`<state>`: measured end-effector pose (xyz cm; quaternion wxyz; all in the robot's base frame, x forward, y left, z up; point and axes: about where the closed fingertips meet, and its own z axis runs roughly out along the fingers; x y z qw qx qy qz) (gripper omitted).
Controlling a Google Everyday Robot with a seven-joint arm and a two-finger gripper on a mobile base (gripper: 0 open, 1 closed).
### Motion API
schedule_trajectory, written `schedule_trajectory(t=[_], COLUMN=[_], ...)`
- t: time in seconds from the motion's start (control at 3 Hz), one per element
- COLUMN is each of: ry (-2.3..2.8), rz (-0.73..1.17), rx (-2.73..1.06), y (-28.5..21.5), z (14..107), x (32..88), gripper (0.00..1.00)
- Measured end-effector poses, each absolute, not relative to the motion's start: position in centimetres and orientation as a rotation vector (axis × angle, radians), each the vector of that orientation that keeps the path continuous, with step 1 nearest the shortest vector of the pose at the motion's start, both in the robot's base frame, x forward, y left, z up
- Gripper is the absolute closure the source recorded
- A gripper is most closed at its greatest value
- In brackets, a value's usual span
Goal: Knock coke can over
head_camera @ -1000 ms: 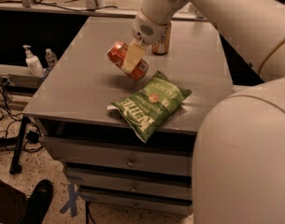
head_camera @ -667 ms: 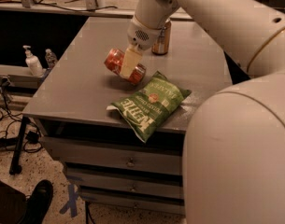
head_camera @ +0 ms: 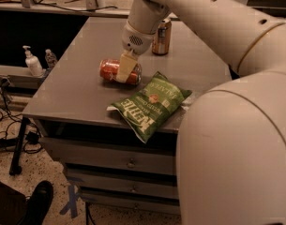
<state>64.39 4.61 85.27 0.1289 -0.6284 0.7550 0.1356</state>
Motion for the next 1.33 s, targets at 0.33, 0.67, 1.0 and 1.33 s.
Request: schedule_trajectory(t=[0.33,0.67,1.0,1.33], ry=[2.189,2.185,2.184,2.182], rz=[0.398,0.4,0.401,0.408], rx=[-1.828,-1.825,-1.823,-1.788], y=[4.93,5.1,5.13,4.88], z=[85.17,85.2,85.21,85.54], x=[64.26,64.14,64.09,63.96], gripper=[0.13,0.0,0.0,0.0])
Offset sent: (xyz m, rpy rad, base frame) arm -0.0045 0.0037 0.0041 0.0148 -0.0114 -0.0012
